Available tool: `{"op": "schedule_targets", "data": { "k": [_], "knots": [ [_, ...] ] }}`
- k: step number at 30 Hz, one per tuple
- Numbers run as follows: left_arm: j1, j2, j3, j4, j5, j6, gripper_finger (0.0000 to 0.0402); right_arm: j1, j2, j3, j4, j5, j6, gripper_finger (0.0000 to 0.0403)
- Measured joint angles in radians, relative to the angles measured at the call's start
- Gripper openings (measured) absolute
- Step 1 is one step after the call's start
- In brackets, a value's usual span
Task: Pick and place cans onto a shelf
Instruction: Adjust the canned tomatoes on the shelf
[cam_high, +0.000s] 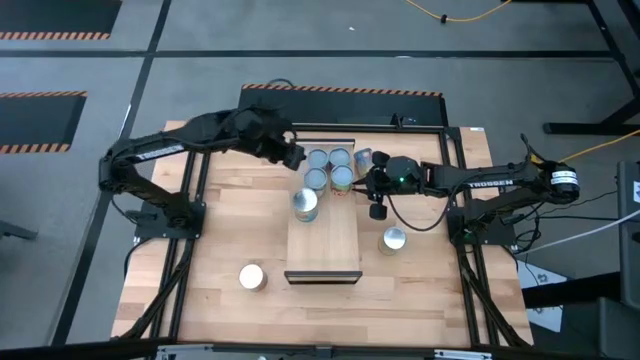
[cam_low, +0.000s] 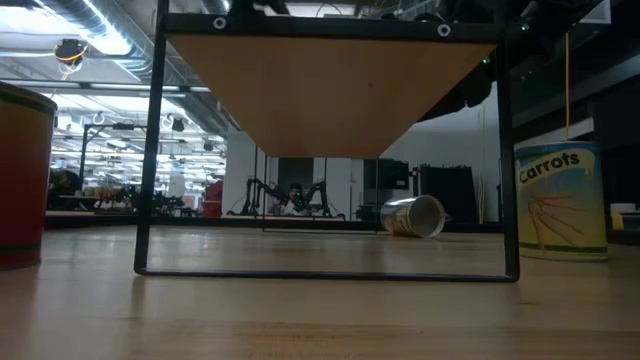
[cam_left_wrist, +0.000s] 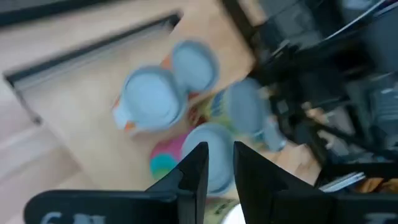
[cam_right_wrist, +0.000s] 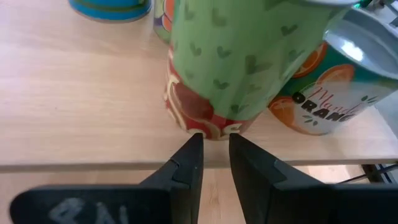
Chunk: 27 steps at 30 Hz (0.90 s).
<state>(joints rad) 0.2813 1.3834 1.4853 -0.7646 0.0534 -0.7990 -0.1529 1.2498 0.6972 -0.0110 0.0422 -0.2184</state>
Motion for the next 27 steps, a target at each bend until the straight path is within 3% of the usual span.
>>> {"op": "schedule_targets", "data": {
  "k": [7, 13, 27],
  "knots": [
    [-0.036, -0.109, 0.001, -0.043, 0.033, 0.076, 0.0067, 0.000, -0.050, 0.002, -0.015, 0.000, 0.000, 0.0083],
    [-0.136, -0.161, 0.001, -0.164, 0.035, 0.075, 0.0067, -0.002, -0.062, 0.001, -0.018, 0.026, -0.002, 0.0083],
    [-0.444, -0.048, 0.000, -0.232, -0.048, 0.070, 0.0066, -0.011, -0.062, 0.001, -0.013, 0.054, -0.002, 0.0083]
  ]
}}
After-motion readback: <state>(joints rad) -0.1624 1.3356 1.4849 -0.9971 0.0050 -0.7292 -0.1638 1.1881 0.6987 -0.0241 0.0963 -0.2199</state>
